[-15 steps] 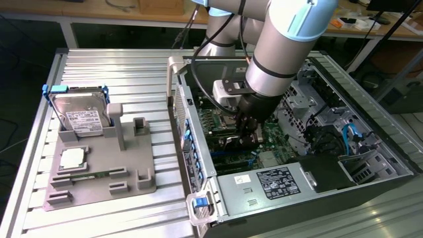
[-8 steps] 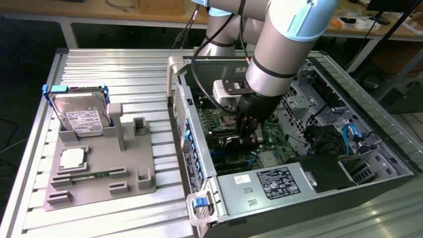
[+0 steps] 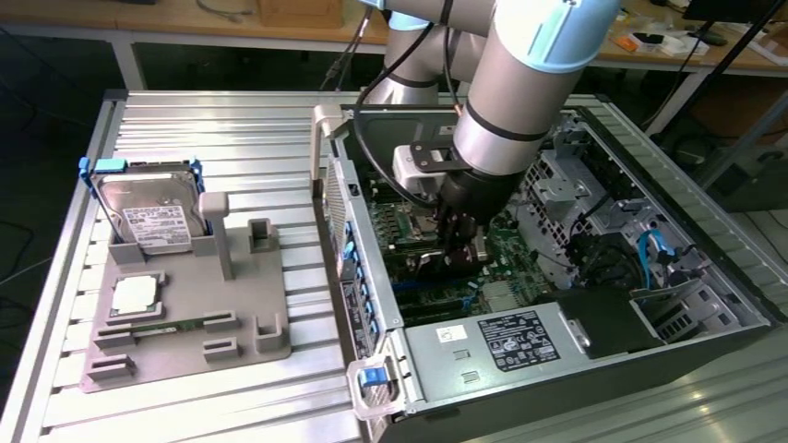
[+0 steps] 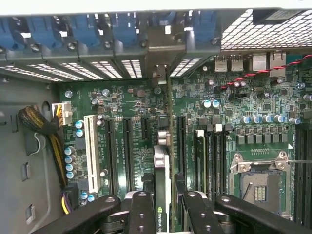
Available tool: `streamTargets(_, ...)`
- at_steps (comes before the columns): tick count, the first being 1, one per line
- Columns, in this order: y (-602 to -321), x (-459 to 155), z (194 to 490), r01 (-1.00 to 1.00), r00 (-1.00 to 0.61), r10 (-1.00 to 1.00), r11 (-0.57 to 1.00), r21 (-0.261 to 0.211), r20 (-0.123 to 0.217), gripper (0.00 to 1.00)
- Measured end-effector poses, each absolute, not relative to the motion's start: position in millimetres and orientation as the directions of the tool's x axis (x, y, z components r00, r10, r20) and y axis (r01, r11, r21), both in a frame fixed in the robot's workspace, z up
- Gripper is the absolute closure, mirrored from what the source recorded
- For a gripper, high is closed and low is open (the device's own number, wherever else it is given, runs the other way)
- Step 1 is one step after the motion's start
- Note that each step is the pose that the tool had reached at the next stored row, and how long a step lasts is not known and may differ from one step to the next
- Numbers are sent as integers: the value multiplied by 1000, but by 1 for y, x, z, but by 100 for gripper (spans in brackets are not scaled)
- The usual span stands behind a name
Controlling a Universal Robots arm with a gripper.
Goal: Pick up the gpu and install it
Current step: 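Insert the gpu into the slot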
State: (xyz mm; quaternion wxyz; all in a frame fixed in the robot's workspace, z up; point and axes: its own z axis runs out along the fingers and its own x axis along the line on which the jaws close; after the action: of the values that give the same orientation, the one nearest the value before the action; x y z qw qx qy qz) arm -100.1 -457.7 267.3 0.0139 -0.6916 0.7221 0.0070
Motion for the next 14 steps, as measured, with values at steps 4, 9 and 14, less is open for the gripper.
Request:
streamTargets(4, -458, -100, 267, -999, -43, -999, 44, -12, -30, 73)
streamTargets(9, -458, -104, 266, -999, -43, -999, 44, -25, -31, 73)
streamTargets(14, -458, -106, 266, -999, -43, -999, 44, -32, -31, 73)
